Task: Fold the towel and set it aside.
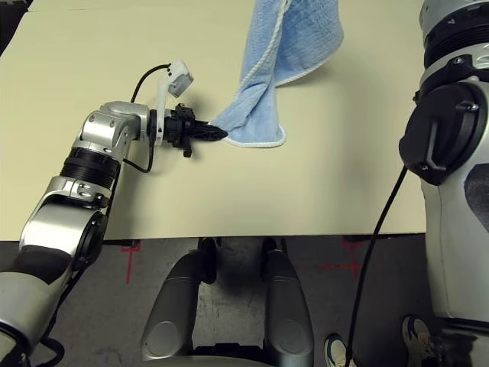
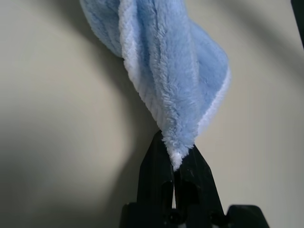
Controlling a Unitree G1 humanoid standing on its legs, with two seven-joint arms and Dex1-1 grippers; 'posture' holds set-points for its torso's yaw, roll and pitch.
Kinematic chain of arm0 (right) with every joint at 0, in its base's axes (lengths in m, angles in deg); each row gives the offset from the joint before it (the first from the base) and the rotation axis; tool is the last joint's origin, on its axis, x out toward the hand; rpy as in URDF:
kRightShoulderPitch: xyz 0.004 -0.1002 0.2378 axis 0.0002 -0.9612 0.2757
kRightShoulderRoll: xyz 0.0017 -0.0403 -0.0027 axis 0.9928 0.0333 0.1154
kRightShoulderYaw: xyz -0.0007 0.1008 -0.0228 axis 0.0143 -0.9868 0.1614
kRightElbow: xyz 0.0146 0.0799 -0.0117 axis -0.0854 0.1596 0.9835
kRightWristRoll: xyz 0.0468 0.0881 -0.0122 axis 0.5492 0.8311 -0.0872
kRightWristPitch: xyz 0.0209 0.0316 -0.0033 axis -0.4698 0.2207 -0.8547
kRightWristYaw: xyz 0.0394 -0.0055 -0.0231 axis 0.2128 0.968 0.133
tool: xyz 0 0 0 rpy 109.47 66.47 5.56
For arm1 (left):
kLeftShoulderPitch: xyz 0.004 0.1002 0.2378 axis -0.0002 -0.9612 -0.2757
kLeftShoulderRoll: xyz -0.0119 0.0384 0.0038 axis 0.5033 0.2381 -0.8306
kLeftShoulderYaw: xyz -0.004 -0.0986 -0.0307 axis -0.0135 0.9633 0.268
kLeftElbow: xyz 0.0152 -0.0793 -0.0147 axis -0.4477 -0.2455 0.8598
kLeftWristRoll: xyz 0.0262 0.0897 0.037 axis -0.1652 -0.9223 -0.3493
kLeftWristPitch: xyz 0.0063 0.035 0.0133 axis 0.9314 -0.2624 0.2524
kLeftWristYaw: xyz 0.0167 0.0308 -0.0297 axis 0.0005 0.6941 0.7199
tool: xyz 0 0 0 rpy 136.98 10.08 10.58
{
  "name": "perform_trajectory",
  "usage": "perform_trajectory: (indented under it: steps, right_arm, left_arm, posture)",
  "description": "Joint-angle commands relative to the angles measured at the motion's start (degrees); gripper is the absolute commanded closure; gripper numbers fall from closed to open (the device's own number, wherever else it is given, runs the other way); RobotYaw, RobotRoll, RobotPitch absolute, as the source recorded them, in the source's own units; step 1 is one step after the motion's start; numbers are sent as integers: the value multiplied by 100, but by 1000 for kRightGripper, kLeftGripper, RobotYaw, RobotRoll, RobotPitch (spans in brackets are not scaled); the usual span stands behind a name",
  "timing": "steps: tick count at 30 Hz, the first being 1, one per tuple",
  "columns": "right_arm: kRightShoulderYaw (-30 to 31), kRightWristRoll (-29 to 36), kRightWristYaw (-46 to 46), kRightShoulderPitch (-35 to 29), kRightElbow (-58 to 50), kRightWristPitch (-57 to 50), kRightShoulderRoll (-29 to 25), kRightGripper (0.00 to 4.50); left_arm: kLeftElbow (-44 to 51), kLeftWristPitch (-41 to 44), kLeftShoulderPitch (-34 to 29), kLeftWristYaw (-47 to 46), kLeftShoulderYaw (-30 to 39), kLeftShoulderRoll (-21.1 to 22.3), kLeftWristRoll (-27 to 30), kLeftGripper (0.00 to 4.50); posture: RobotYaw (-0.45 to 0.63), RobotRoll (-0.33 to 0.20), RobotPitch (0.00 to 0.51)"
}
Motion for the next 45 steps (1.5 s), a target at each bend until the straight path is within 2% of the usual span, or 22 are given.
perform_trajectory:
  steps: [1,4,6,13,17,20,25,29,36,40,45]
  right_arm:
    - [-122,84,73,-168,-90,-1,-111,4500]
    - [-179,124,70,-399,-127,2,-127,4500]
    - [-202,153,81,-630,-177,17,-162,4500]
    - [-136,81,366,-1454,-356,-10,-463,4500]
    - [-223,265,302,-2373,-662,-199,-486,4500]
    - [-264,519,48,-2960,-1108,-523,-404,4500]
    - [-278,1165,-753,-3700,-2139,-1707,-289,4500]
    - [-216,1473,-1025,-4058,-2926,-2521,-328,4500]
    - [-5,1831,-1613,-4655,-4010,-4031,-597,4500]
    - [446,1672,-2063,-5224,-4496,-4927,-1022,4500]
    - [439,1779,-1925,-5669,-5033,-5324,-1044,4500]
  left_arm:
    - [-157,-200,82,-680,391,416,-67,4481]
    - [112,-72,40,-824,573,745,38,4481]
    - [430,23,-80,-860,658,973,88,4481]
    - [860,-20,-92,-1319,814,1229,57,4481]
    - [879,-37,-164,-904,506,1533,-47,4481]
    - [1106,309,-367,-289,251,1788,93,4481]
    - [1666,742,-919,528,40,2266,321,4481]
    - [1992,863,-1305,871,-7,2552,476,4481]
    - [1973,723,-1518,311,344,2469,515,4481]
    - [2010,540,-1811,-754,897,2167,481,4481]
    - [2583,577,-2387,-1723,1485,1809,616,4481]
  posture:
    - [65,0,400]
    - [59,0,425]
    - [46,0,423]
    - [44,0,403]
    - [40,0,410]
    - [29,0,416]
    - [-32,0,412]
    - [-70,0,407]
    - [-83,0,399]
    - [-78,0,401]
    - [-56,0,398]
